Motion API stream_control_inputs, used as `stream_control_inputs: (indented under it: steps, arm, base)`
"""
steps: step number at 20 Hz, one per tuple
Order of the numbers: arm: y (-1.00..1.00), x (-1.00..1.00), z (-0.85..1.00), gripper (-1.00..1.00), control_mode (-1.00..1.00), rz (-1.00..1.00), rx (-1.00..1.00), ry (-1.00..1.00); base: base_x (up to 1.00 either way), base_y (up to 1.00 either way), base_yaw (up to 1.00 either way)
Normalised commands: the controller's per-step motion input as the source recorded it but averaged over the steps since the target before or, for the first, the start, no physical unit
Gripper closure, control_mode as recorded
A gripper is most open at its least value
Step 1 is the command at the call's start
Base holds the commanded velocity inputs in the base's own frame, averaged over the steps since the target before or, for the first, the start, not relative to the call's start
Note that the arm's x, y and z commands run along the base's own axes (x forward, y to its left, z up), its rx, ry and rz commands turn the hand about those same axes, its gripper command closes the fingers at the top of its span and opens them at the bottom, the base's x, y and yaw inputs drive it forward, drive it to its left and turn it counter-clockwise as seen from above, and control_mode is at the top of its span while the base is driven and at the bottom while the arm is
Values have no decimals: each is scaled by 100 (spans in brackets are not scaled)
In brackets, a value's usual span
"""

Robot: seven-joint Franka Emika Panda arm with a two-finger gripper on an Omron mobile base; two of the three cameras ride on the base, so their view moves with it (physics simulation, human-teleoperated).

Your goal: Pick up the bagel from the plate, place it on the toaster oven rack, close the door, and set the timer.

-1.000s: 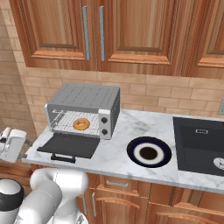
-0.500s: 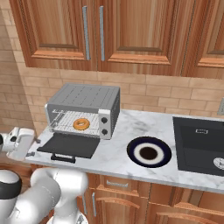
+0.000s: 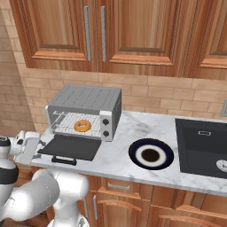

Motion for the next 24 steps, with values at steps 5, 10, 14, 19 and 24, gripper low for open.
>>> stream_control_inputs:
  steps: [5,10,14,19,24]
  arm:
    - [0,23,1,-100,-100,0,-16,-4]
    - [0,34,36,-100,-100,0,-21,-10]
    - [0,39,63,-100,-100,3,-20,-9]
    - [0,48,75,-100,-100,7,-15,-3]
    - [0,77,52,-100,-100,16,-11,0]
  base:
    - [0,0,0]
    - [0,0,0]
    - [0,0,0]
    - [0,0,0]
    - [0,0,0]
